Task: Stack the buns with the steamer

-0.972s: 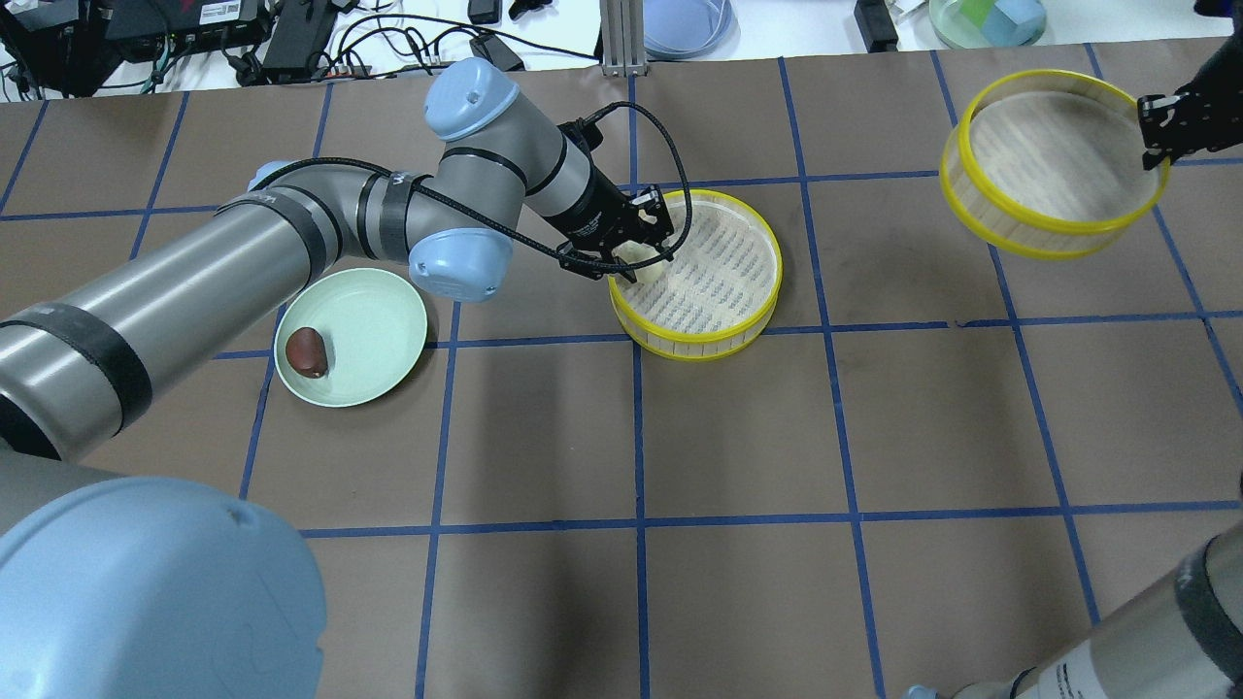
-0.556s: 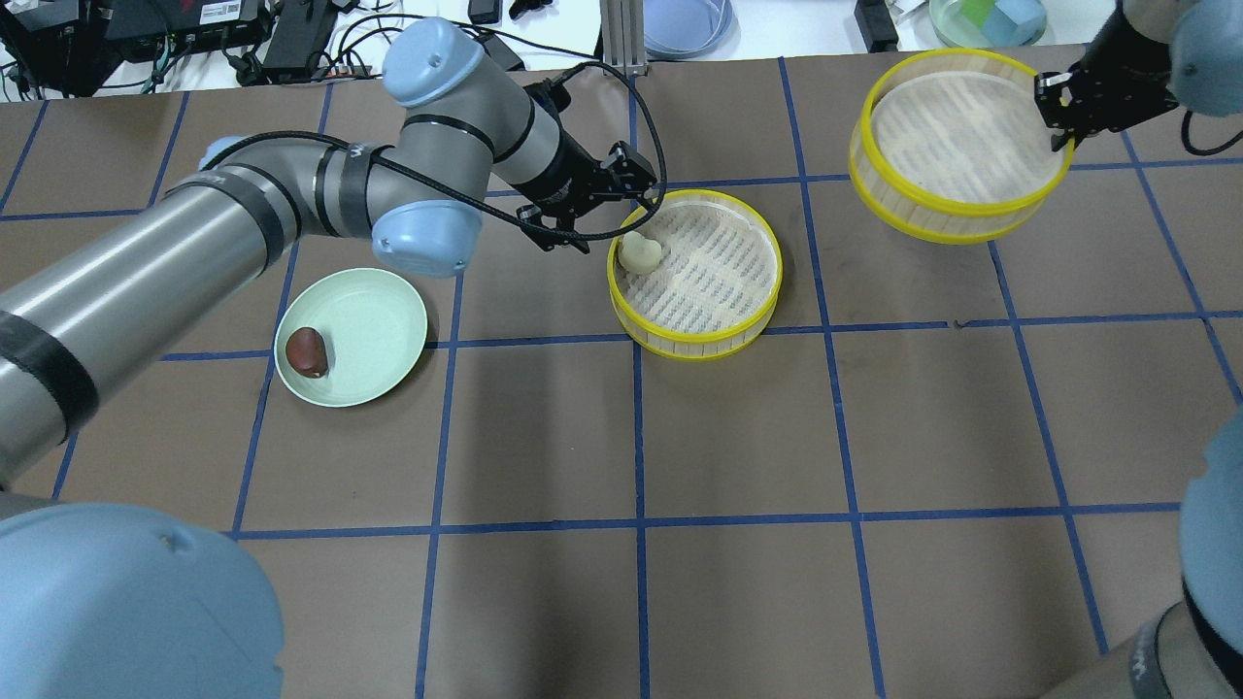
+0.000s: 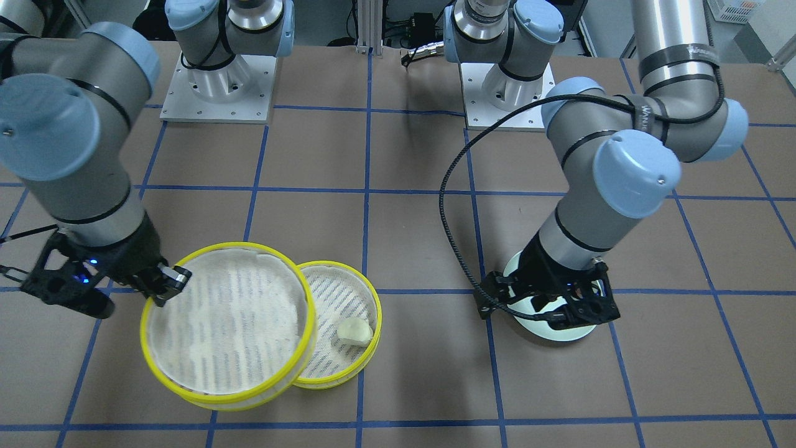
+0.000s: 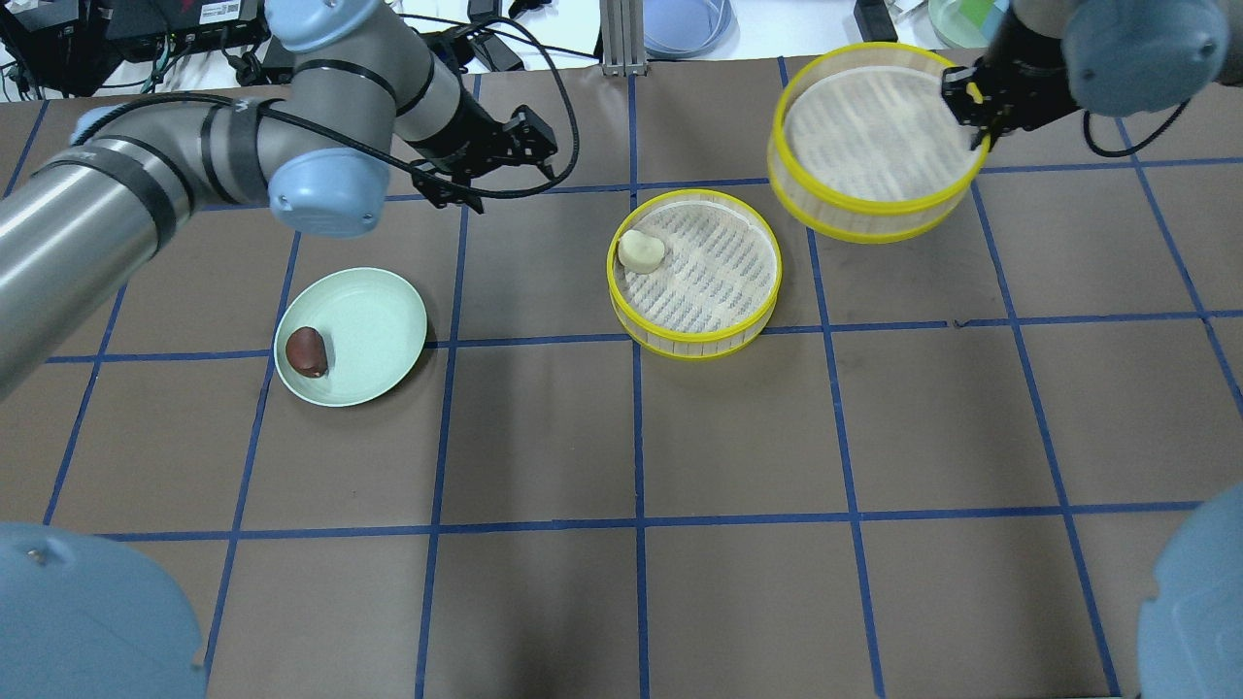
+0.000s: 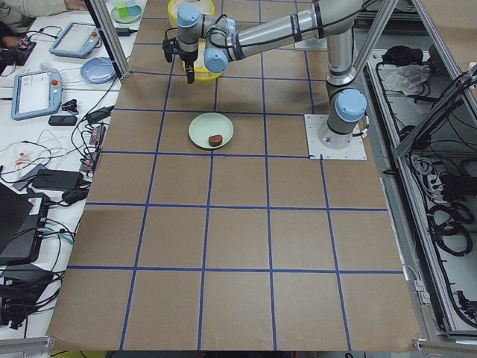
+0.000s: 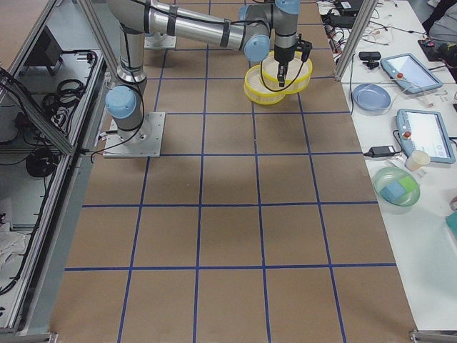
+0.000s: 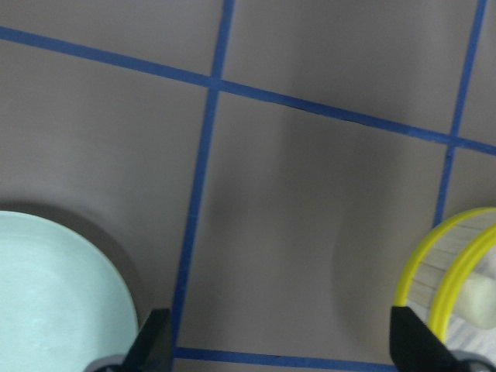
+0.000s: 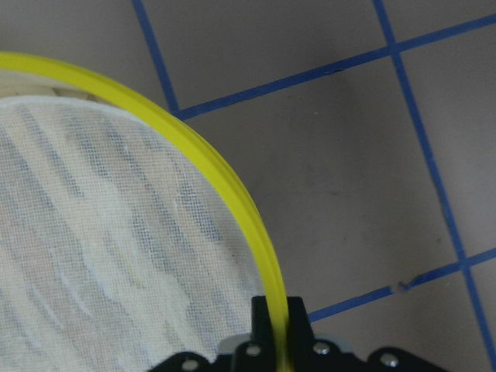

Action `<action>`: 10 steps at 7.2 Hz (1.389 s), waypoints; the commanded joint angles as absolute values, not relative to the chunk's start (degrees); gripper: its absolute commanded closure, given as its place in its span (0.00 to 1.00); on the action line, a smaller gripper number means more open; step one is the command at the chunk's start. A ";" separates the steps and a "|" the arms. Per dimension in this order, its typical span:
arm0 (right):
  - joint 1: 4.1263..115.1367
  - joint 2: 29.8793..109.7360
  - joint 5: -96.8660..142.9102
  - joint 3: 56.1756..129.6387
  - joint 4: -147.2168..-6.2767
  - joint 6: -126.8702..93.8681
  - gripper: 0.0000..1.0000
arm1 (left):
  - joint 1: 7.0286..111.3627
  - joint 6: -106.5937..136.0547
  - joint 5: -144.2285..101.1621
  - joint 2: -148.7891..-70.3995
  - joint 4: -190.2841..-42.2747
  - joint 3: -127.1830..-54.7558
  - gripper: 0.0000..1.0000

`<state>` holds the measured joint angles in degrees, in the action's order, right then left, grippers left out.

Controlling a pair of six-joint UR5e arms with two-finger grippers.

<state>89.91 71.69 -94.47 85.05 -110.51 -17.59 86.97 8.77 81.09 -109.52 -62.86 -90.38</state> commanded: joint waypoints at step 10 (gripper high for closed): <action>96.50 66.88 -93.52 91.31 -113.29 -26.46 1.00 | 75.32 -12.56 94.65 -115.13 -69.08 -100.01 0.00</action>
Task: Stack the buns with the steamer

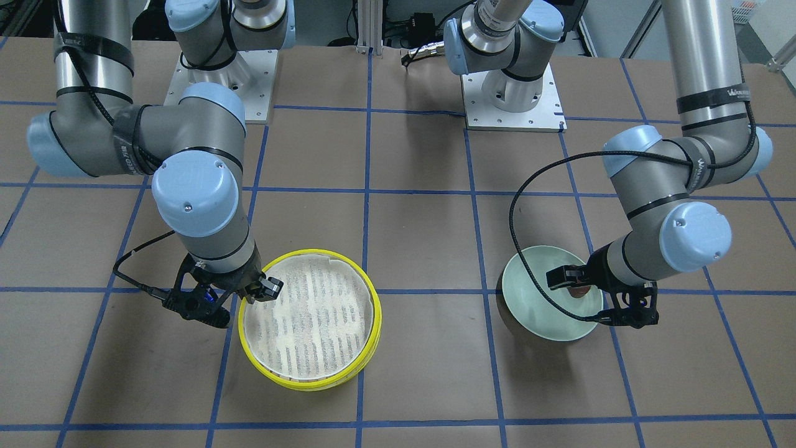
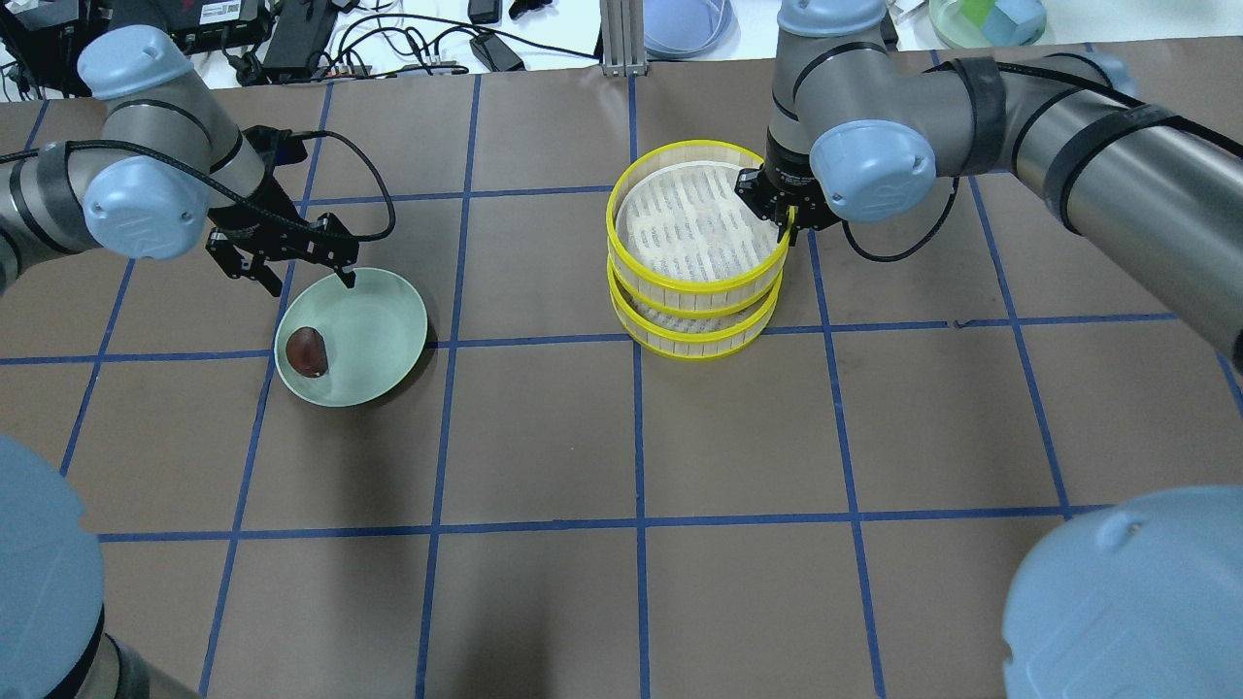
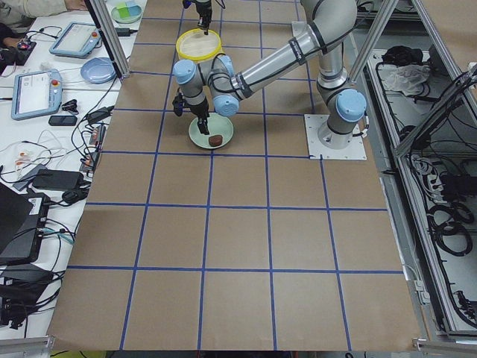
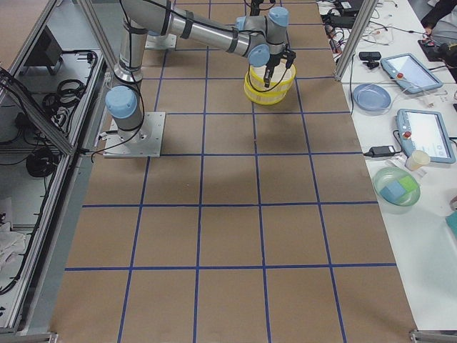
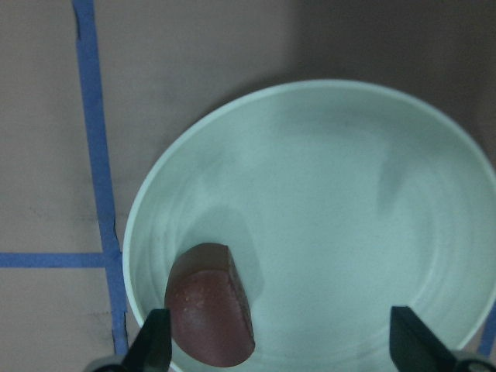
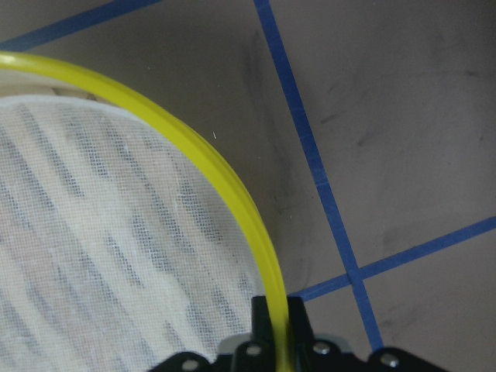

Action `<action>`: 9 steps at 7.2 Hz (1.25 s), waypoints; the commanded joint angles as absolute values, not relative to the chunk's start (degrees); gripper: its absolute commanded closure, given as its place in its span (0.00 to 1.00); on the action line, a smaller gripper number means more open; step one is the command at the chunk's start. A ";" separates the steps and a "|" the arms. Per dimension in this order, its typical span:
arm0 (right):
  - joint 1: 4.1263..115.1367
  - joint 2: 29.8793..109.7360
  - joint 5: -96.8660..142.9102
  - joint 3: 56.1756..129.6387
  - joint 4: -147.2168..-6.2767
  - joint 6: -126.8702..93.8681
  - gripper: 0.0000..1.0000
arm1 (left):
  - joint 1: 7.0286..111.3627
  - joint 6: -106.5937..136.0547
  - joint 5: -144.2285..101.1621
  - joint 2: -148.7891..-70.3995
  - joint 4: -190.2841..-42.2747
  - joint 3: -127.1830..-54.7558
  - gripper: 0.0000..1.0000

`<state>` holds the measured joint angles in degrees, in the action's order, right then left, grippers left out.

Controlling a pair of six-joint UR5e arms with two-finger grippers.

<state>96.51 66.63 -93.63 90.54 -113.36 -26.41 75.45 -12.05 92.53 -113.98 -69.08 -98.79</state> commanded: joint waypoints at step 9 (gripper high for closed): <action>96.50 68.72 -93.69 91.85 -112.68 -26.19 0.00 | 75.32 -12.05 93.79 -116.56 -69.52 -97.74 1.00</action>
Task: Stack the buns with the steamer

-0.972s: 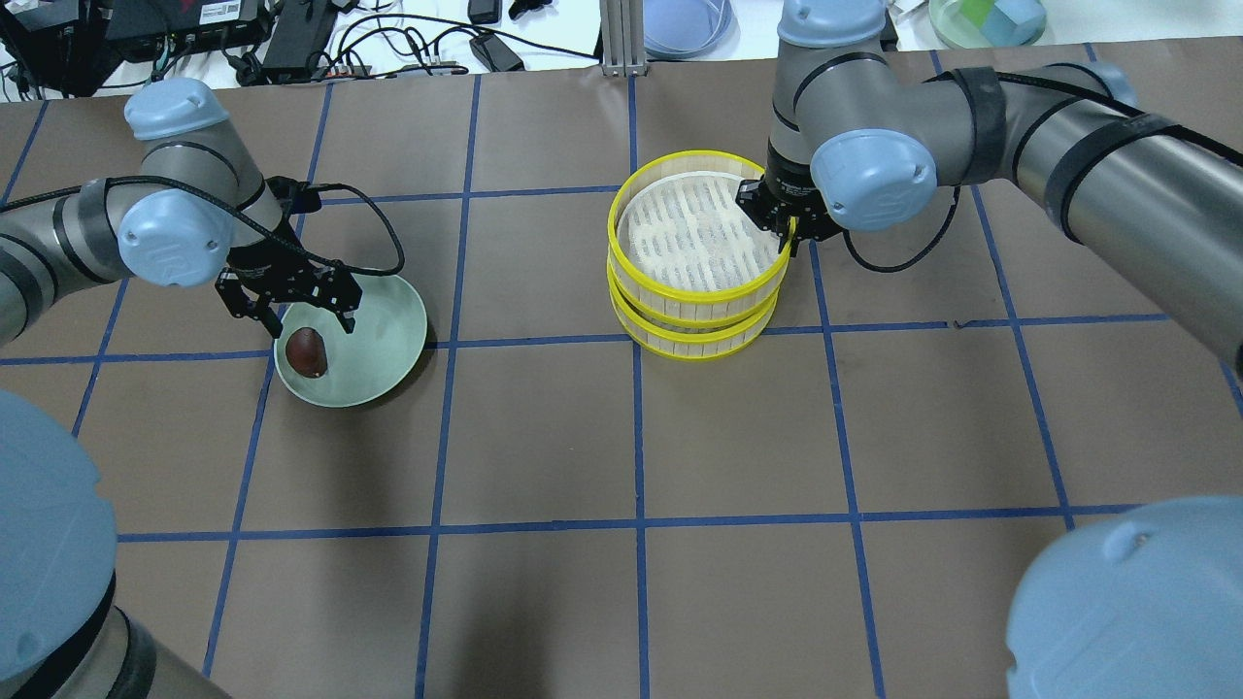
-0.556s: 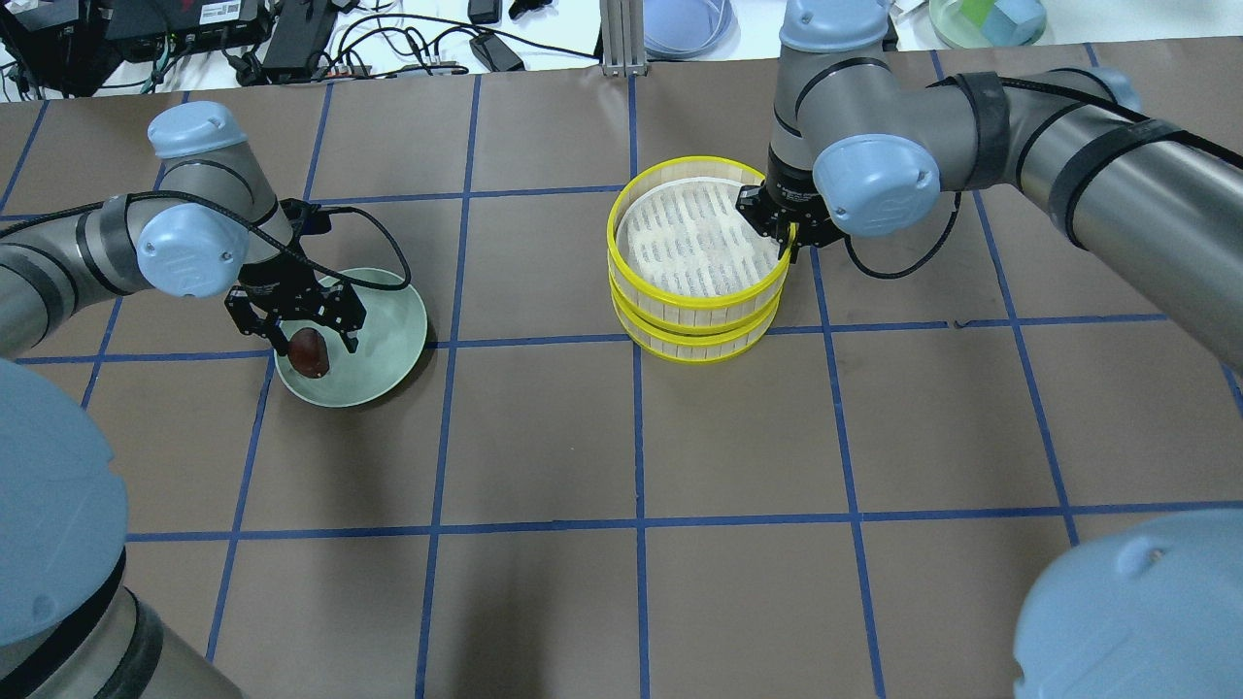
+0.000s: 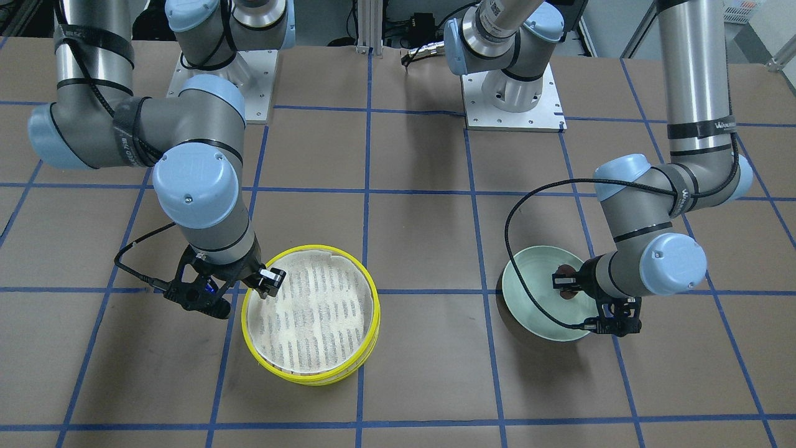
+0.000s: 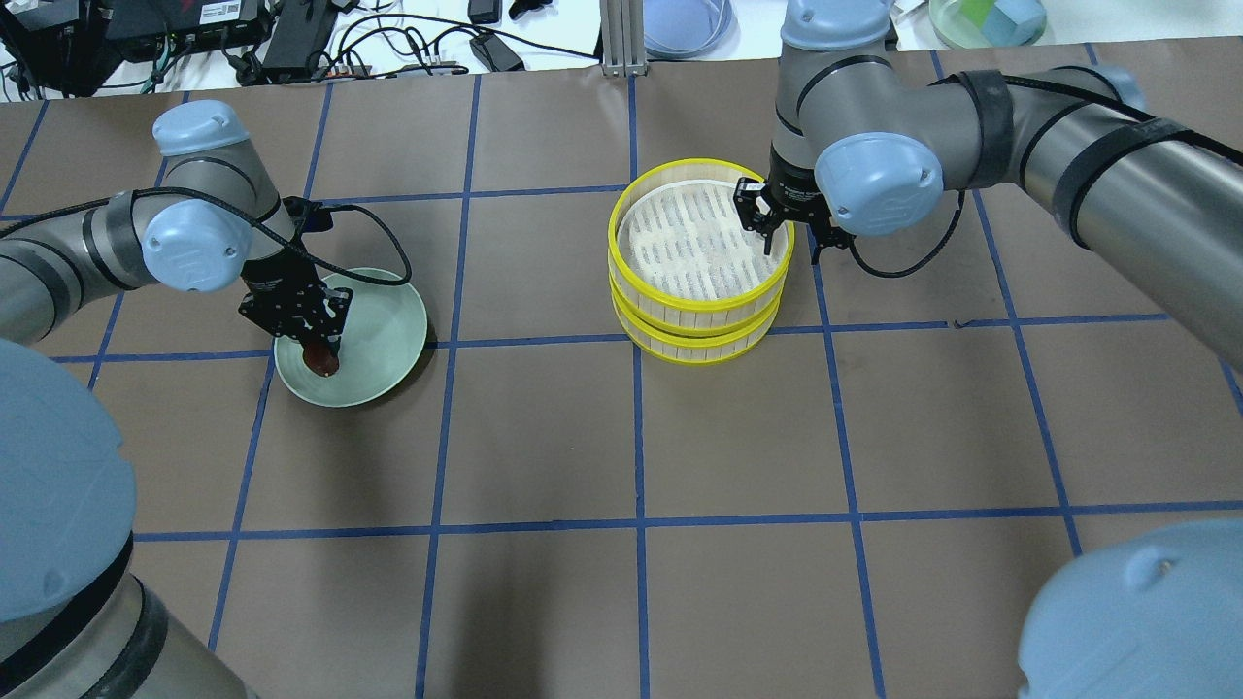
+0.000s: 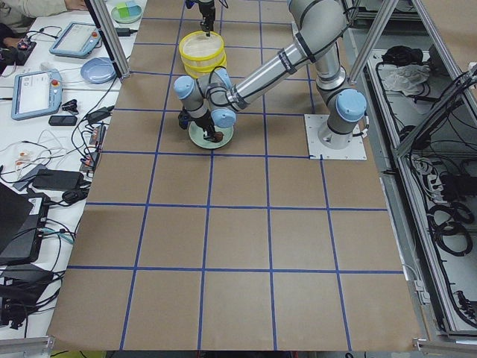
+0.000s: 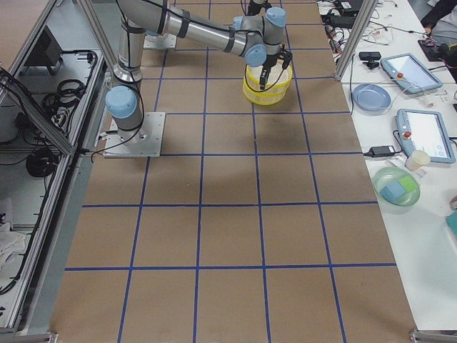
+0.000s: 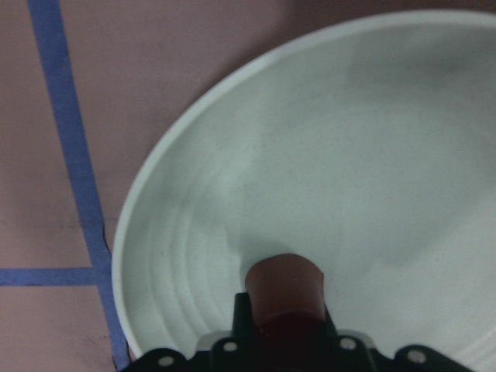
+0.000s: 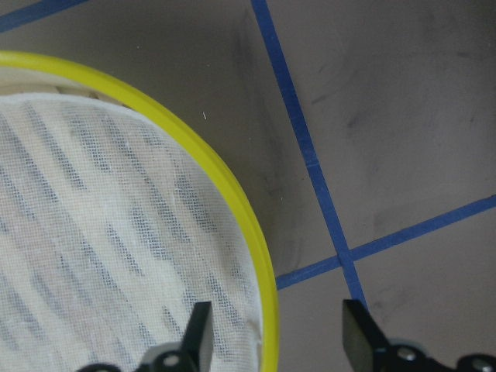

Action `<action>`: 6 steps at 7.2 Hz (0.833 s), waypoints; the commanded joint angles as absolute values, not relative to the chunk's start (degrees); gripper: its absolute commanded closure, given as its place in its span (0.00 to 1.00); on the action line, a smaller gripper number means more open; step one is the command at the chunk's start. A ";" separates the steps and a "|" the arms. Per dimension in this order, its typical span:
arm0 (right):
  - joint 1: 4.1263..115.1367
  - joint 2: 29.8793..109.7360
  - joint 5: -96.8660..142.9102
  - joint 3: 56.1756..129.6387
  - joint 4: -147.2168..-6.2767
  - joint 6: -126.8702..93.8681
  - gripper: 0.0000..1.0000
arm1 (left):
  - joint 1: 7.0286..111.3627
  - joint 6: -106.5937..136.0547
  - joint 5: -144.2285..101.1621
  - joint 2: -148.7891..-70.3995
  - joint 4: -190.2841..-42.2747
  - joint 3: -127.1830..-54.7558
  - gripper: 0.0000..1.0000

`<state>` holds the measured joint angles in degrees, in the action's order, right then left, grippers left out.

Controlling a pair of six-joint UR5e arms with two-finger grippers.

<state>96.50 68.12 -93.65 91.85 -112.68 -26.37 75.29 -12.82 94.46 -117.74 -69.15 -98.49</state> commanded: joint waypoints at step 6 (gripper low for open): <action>90.90 86.80 -92.81 90.36 -99.19 -16.73 0.00 | 92.18 15.85 80.30 -108.56 -69.09 -87.55 1.00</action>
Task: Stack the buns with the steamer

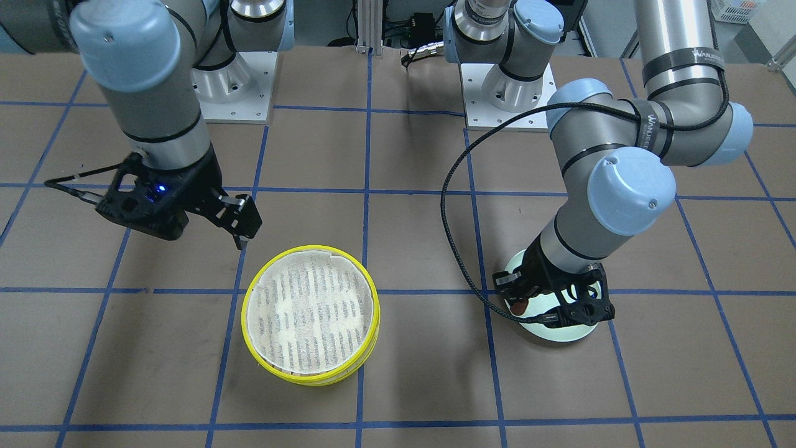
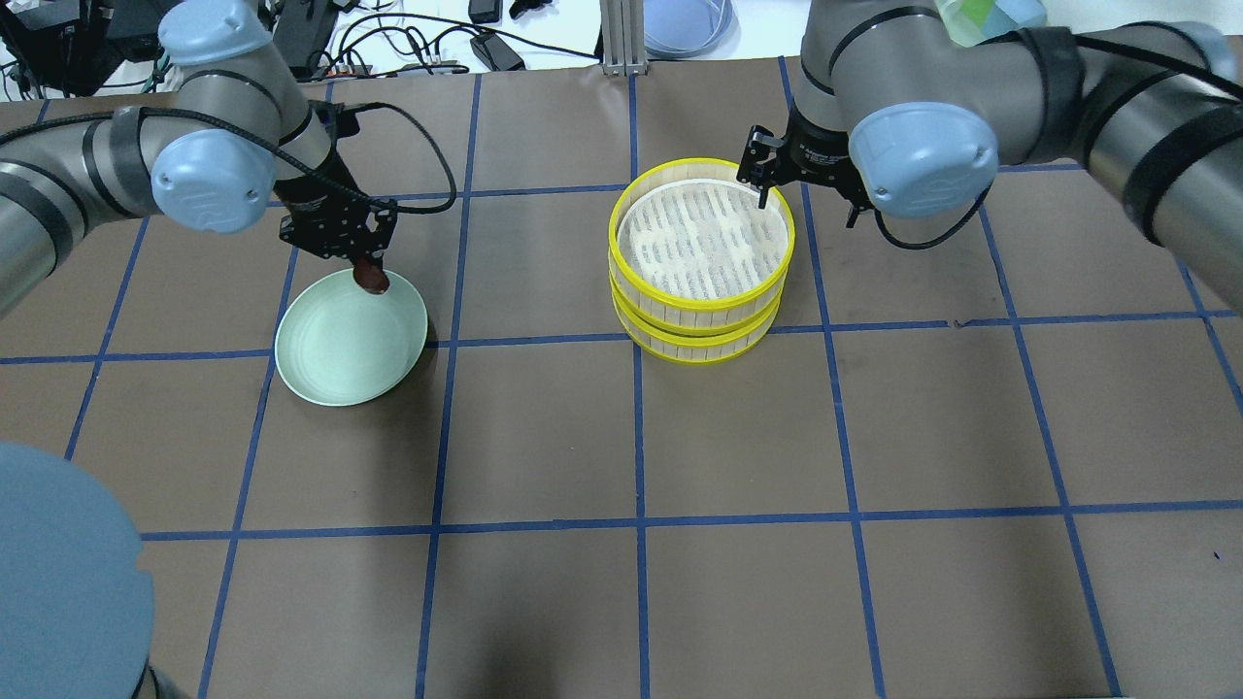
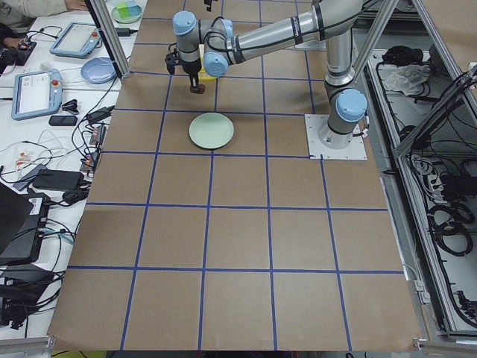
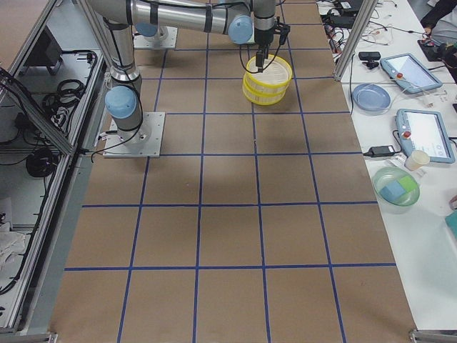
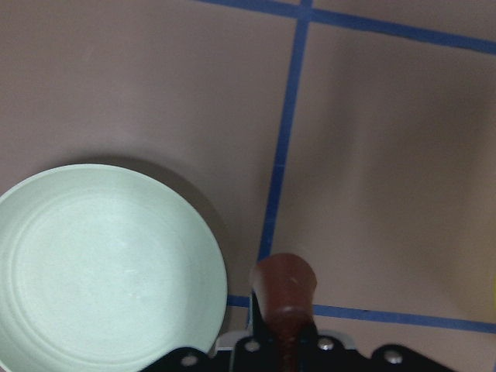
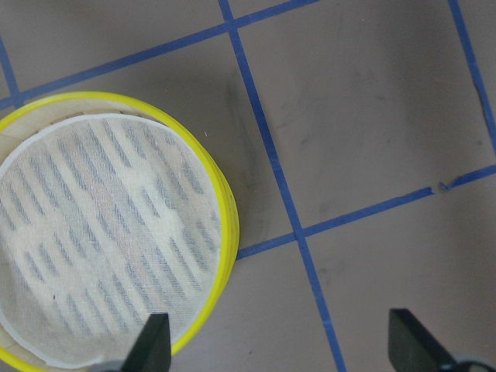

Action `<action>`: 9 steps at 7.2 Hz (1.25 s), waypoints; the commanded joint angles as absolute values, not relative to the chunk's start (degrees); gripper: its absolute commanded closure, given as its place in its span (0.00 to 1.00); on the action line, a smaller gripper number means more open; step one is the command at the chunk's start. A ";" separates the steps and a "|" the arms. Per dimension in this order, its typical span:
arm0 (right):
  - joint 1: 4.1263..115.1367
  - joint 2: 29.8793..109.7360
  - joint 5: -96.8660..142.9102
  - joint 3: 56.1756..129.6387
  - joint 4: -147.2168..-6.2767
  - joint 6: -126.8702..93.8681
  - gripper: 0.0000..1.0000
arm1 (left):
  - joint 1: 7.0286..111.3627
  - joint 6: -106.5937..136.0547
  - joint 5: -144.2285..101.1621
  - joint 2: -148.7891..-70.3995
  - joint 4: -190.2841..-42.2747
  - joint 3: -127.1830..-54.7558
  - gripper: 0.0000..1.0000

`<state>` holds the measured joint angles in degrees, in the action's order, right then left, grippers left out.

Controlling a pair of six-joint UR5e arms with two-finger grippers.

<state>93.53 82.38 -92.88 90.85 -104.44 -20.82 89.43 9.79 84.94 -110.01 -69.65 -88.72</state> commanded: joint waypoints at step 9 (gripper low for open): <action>90.62 92.73 -87.45 89.38 -99.47 -8.30 0.00 | 103.27 34.63 64.60 -118.30 -49.66 -88.24 0.10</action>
